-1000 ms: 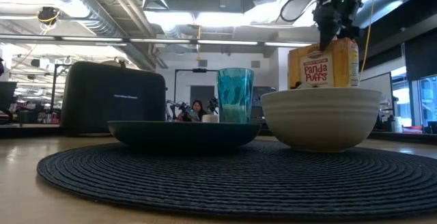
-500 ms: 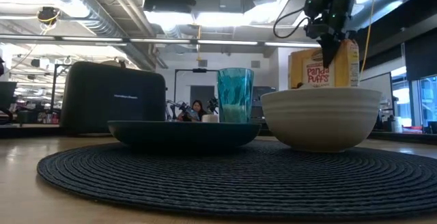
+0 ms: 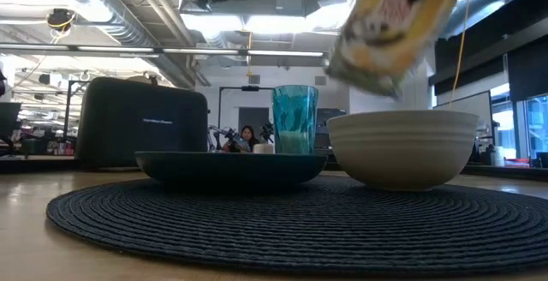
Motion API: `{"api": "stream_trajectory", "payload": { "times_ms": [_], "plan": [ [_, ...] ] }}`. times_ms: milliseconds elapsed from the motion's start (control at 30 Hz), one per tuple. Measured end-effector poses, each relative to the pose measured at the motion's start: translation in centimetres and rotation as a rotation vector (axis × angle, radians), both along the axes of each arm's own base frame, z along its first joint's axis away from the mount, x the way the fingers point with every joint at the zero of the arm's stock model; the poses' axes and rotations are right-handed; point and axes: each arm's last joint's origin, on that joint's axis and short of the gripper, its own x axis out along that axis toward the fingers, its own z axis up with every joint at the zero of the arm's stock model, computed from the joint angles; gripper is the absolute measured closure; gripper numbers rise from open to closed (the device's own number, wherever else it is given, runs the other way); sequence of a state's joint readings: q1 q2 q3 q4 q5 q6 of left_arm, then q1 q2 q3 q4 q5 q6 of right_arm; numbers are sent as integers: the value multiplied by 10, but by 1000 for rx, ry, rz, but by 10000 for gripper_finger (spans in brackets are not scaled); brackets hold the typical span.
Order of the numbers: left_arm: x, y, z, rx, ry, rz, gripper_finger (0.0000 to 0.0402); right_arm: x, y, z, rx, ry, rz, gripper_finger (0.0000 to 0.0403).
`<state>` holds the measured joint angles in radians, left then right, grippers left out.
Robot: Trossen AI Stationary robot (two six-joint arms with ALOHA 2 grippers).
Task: Arrange a breakfast setting
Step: Pour the cereal from the cereal box into the white bowl
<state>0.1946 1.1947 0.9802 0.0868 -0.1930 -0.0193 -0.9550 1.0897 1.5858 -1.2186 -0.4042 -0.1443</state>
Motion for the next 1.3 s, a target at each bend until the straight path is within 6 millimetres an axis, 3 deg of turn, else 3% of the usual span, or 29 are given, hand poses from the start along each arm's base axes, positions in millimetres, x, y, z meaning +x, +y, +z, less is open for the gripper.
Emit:
{"api": "stream_trajectory", "payload": {
  "times_ms": [300, 567, 767, 1000, 1167, 1300],
  "plan": [
    [-2, 16, 31, 39, -166, -68, 217, -26, 48, 34, -129, -323, 220, 403],
    [6, 13, 79, 123, -265, -150, 195, -26, 56, 46, -143, -446, 318, 403],
    [32, 13, 89, 77, -141, -197, 116, -6, 55, 45, -139, -428, 389, 403],
    [62, 17, 97, 59, -88, -214, 57, 41, 53, 42, -145, -413, 500, 403],
    [68, 21, 93, 19, 20, -222, 55, 58, 57, 43, -180, -430, 540, 403],
    [66, 20, 89, -1, 72, -229, 92, 64, 57, 43, -187, -429, 542, 403]
  ]
}}
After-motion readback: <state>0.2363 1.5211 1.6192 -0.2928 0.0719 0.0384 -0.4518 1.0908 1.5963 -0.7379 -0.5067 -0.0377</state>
